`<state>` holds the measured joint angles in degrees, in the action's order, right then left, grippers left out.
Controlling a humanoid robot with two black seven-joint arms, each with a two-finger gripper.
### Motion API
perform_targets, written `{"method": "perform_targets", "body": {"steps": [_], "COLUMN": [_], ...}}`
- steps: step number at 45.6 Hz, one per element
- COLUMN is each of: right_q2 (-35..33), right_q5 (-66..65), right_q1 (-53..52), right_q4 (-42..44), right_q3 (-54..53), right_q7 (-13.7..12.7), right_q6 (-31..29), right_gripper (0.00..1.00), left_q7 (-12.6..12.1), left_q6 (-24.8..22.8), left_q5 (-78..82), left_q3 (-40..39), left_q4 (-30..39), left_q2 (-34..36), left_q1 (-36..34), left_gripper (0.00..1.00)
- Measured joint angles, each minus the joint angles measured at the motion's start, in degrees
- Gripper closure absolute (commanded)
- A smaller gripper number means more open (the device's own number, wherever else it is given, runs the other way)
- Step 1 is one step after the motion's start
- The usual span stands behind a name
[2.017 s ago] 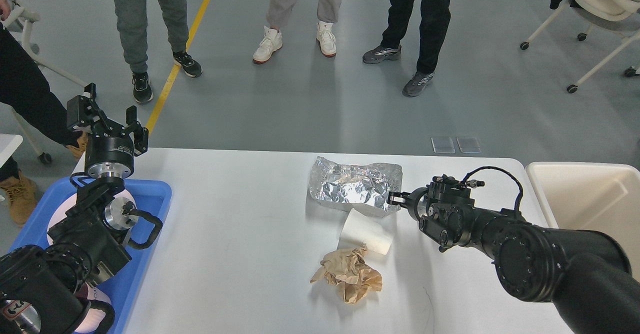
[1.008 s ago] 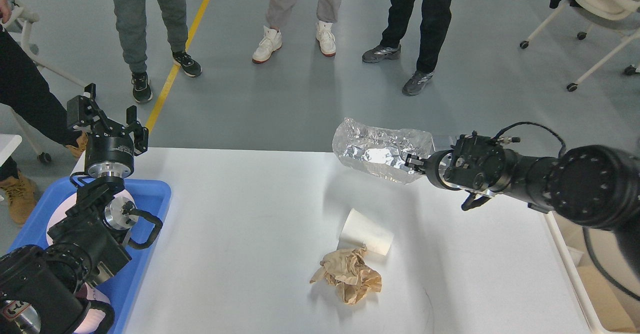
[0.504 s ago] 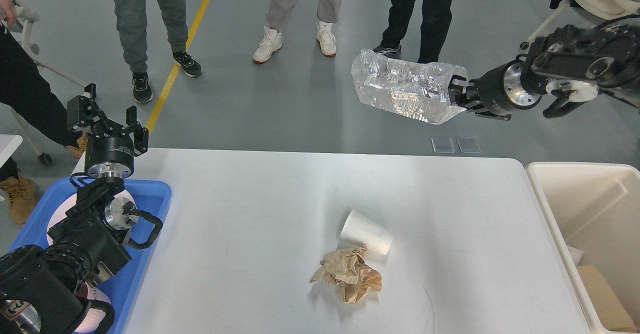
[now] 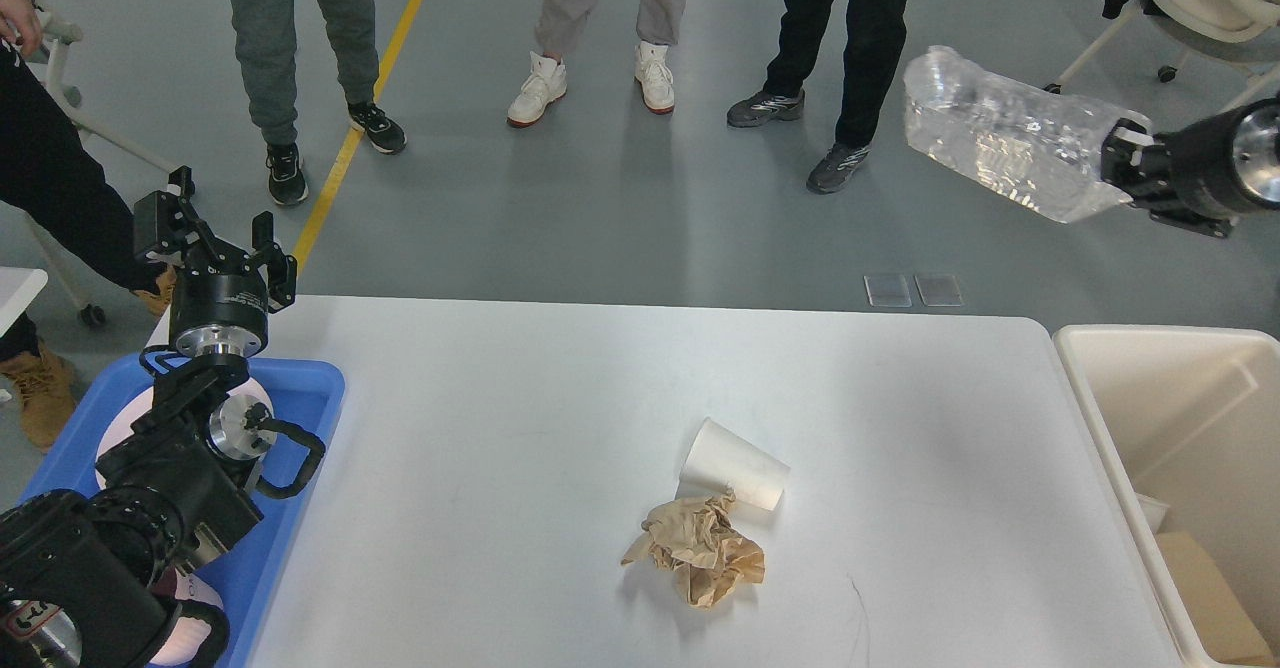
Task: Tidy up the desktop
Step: 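Lift the foil wrapper and carry it over the white bin, then release the foil wrapper into the white bin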
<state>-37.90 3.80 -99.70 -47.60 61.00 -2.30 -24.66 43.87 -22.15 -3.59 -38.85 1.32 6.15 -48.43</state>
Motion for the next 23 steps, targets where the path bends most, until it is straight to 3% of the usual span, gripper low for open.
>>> {"method": "perform_targets", "body": {"steps": [13,23], "right_q2": [-10.10,-11.62], "right_q5": [0.03,0.14], "right_q1": [13.12,26.16], "right_q4": [1.68,4.65], "right_q3": [0.12,-3.10], "right_q7": [0.00,0.09], "right_q6": [8.50,16.72], "right_gripper": [1.00,1.00], "left_q7": [0.00,0.00], "left_q6": [0.00,0.00], "left_q5": [-0.02,-0.02], "left_q3": [0.00,0.00], "left_q4": [0.00,0.00], "left_q2": [0.00,0.00], "left_q1": [0.00,0.00], "left_gripper": [0.04,0.04]}}
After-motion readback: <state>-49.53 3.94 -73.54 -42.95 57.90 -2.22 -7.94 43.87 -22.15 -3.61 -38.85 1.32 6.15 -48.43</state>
